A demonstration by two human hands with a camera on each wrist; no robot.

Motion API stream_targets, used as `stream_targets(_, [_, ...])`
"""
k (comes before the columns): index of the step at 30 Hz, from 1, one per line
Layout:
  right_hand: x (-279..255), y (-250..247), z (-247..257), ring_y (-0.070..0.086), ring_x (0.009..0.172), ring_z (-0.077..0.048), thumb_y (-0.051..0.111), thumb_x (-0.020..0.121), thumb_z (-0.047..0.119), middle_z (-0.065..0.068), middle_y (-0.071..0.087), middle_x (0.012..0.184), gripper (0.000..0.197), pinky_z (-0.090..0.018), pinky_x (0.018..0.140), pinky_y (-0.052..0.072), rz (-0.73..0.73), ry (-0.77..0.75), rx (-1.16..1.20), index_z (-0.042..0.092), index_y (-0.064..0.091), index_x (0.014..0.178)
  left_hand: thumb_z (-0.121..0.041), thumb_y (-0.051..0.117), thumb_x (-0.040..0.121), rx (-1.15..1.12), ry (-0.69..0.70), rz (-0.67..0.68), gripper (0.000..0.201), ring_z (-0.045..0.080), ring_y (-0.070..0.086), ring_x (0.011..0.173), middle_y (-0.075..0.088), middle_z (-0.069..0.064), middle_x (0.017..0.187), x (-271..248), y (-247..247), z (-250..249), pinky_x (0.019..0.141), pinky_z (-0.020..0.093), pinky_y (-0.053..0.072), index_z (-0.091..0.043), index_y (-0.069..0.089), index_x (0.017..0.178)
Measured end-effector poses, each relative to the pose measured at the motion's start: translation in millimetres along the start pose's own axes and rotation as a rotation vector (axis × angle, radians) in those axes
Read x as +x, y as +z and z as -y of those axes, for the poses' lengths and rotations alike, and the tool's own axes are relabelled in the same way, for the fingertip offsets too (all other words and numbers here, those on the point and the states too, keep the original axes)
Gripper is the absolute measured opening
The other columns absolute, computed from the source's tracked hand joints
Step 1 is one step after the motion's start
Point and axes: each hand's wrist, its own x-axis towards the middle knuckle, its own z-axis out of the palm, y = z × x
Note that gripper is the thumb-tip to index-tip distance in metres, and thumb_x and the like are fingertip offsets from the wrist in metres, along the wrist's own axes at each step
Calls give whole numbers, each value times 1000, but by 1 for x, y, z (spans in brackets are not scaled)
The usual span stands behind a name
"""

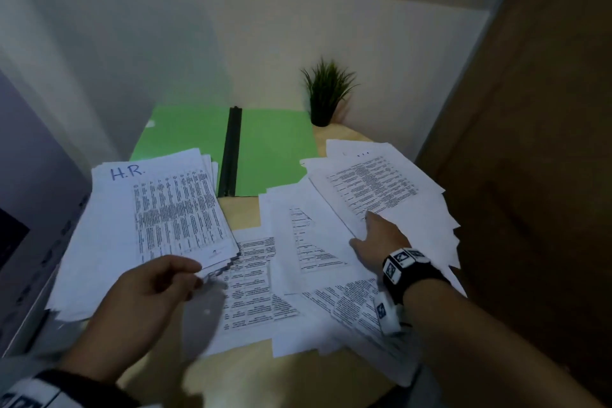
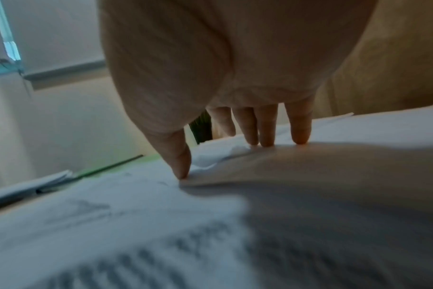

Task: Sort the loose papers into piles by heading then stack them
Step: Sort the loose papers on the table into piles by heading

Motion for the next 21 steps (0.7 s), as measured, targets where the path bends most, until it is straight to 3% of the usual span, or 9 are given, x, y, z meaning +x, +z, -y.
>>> stream_targets(3, [3, 7, -4, 67, 107, -30, 59, 92, 36, -6, 69, 121, 43, -40, 93, 57, -109, -98, -67, 22, 54, 133, 3, 62, 95, -13, -73, 9, 18, 36, 72, 79, 78, 7, 77, 8, 7, 14, 75, 28, 55, -9, 74, 91])
stream_targets(5, [1, 5, -3, 71, 97, -29, 54, 97, 23, -6, 74, 107, 21, -38, 86, 59, -131, -141, -68, 20, 65, 114, 2, 61, 96, -23, -95, 18, 17, 39, 71, 80, 78, 9, 78, 14, 10, 15, 85, 43, 55, -7, 74, 92])
stream_targets(9, [-4, -3, -5, 70, 82, -22, 53, 103, 18, -3, 77, 96, 24, -35, 77, 61, -267, -97, 174, 19, 77, 108, -1, 62, 96, -11, -97, 26, 17, 35, 72, 80, 77, 8, 78, 21, 15, 13, 90, 49, 54, -11, 75, 91])
stream_targets(13, [-24, -19, 23, 61, 97, -12, 56, 102, 8, 1, 71, 104, 23, -8, 80, 42, -318, -233, 555, 9, 76, 112, -13, 58, 100, -141, -111, 15, 20, 38, 71, 86, 77, 10, 82, 20, 16, 7, 79, 40, 54, -10, 76, 92])
stream_targets(14, [-33, -23, 35, 61, 97, -11, 57, 101, 5, 2, 72, 106, 23, -8, 82, 42, -303, -285, 611, 10, 77, 110, -20, 54, 102, -205, -124, 23, 26, 38, 71, 87, 77, 12, 85, 19, 16, 4, 79, 39, 53, -8, 76, 95])
stream_targets(18, [-85, -20, 78, 72, 95, -10, 59, 91, -3, 3, 79, 100, 27, -26, 91, 53, -161, -502, 803, 15, 79, 89, -50, 37, 104, -491, -268, 101, 56, 34, 70, 82, 76, 21, 98, 24, 11, -1, 94, 50, 50, -4, 69, 113])
stream_targets(21, [-128, -12, 92, 73, 104, -13, 54, 81, 5, -2, 79, 96, 24, -32, 97, 56, -24, -706, 831, 17, 74, 77, -67, 33, 98, -641, -360, 124, 69, 38, 72, 86, 75, 20, 111, 29, 5, -2, 105, 61, 45, -13, 61, 130])
